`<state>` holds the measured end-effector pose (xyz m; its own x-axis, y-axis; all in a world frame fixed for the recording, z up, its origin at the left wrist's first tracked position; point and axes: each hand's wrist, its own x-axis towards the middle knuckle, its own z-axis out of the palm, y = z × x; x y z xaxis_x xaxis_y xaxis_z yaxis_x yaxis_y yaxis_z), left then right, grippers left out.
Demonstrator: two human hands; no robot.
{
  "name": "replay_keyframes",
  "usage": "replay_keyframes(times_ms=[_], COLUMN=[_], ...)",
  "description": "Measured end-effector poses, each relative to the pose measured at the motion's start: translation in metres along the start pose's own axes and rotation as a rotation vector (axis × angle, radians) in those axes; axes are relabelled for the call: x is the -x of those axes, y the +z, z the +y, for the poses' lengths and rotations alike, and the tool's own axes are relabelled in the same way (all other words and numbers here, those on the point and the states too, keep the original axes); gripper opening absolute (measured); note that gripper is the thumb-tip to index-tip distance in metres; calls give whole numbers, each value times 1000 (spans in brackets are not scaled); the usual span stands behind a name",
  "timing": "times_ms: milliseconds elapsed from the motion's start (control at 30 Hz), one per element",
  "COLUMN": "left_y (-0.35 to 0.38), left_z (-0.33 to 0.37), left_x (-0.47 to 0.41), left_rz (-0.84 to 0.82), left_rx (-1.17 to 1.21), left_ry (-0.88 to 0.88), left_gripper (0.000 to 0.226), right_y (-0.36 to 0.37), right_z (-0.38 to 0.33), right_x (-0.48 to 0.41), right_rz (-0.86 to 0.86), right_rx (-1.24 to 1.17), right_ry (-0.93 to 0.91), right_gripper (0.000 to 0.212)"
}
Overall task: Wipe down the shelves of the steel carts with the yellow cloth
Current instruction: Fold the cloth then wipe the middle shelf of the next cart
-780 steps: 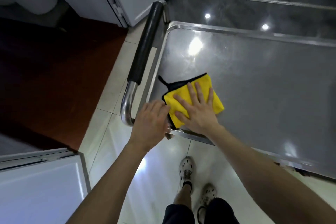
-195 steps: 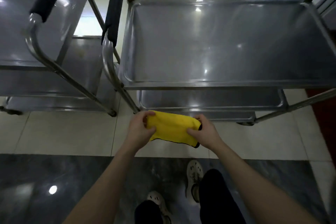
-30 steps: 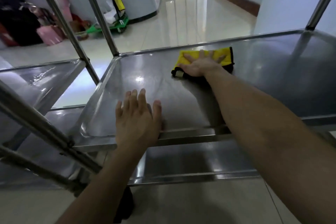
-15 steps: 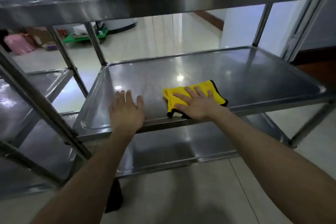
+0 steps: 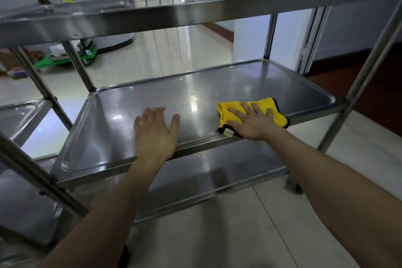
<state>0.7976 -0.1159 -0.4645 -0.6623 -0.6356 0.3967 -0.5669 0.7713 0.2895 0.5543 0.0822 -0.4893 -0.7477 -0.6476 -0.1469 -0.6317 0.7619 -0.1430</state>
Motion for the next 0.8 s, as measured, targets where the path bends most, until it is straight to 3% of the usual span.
replay_keyframes(times_ms=[167, 300, 433, 567, 800], left_y=[39, 60, 65, 84, 100], left_z=[81, 78, 70, 52, 56], left_x=[-9, -2, -6, -8, -20], left_rz=[-78, -71, -87, -161, 54], left_rx=[-28, -176, -159, -343, -229], left_ry=[-42, -51, -37, 61, -93], left_gripper=[59, 68, 79, 77, 69], right_y=[2, -5, -20, -35, -44], right_z=[3, 24, 51, 38, -51], right_x=[-8, -35, -92, -167, -237], right_rz=[-20, -91, -86, -88, -94], right_rx=[-6, 30, 35, 30, 55], right_ry=[-41, -132, -133, -147, -321], right_gripper=[75, 88, 78, 89, 87])
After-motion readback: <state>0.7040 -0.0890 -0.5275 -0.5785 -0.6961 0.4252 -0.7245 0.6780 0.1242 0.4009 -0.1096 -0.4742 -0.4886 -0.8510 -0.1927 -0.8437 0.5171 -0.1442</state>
